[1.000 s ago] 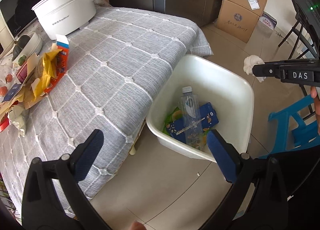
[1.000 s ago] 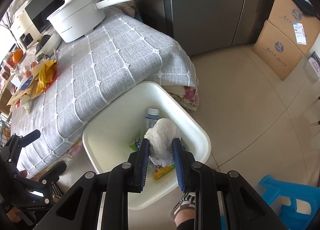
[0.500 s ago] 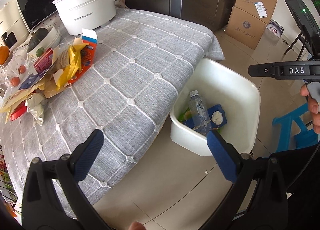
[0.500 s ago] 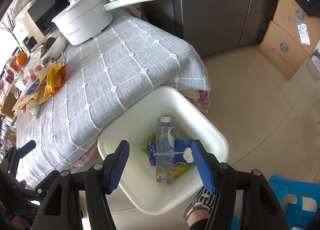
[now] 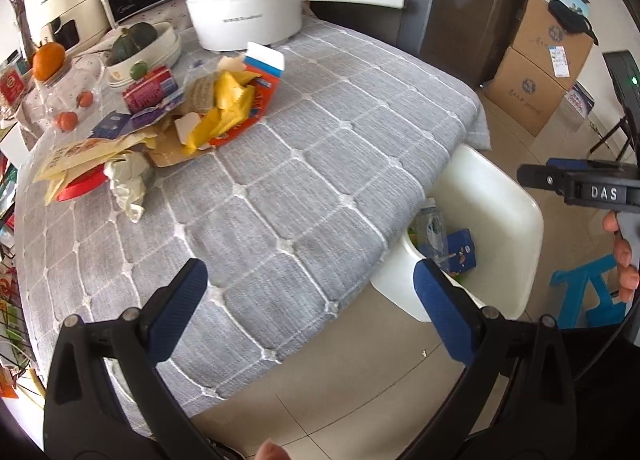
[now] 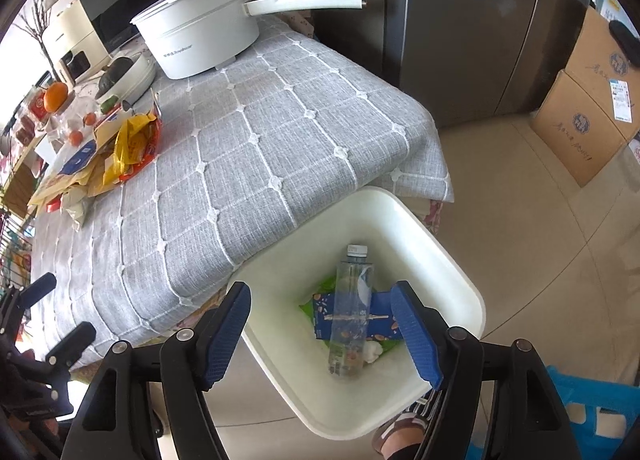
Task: Collect trash
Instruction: 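Move the left gripper back to the table and grasp the crumpled white cloth, then lift the white cloth with the left gripper while the right gripper grasps the yellow wrapper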
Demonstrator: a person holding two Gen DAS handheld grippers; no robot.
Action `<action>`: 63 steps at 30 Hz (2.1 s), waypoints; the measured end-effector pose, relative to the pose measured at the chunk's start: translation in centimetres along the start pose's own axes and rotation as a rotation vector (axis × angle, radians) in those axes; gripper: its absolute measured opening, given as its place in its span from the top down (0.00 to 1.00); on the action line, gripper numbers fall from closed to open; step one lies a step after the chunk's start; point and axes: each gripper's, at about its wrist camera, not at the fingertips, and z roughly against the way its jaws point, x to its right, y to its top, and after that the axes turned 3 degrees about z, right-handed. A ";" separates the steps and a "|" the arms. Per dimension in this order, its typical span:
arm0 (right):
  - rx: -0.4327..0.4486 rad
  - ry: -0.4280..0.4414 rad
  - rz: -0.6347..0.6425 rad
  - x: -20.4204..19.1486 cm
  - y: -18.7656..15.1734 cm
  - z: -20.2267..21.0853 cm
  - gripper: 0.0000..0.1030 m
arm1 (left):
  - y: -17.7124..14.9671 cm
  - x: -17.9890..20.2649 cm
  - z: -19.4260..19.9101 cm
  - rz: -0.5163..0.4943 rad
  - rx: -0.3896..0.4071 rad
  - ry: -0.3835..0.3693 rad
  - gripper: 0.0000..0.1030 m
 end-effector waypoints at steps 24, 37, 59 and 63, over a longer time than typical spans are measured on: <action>-0.026 0.083 -0.002 -6.0 3.6 -2.4 0.26 | 3.8 -15.2 -8.7 0.419 0.147 0.186 0.52; 0.002 0.082 0.008 -8.6 4.6 -3.0 0.26 | 0.9 -14.8 -3.0 0.379 0.091 0.044 0.67; 0.199 0.192 0.118 -21.2 10.6 -10.6 0.46 | -3.0 -18.3 6.7 0.385 0.197 -0.101 0.67; 0.214 0.221 0.104 -20.9 11.4 -11.7 0.63 | -2.7 -18.1 6.9 0.379 0.209 -0.110 0.67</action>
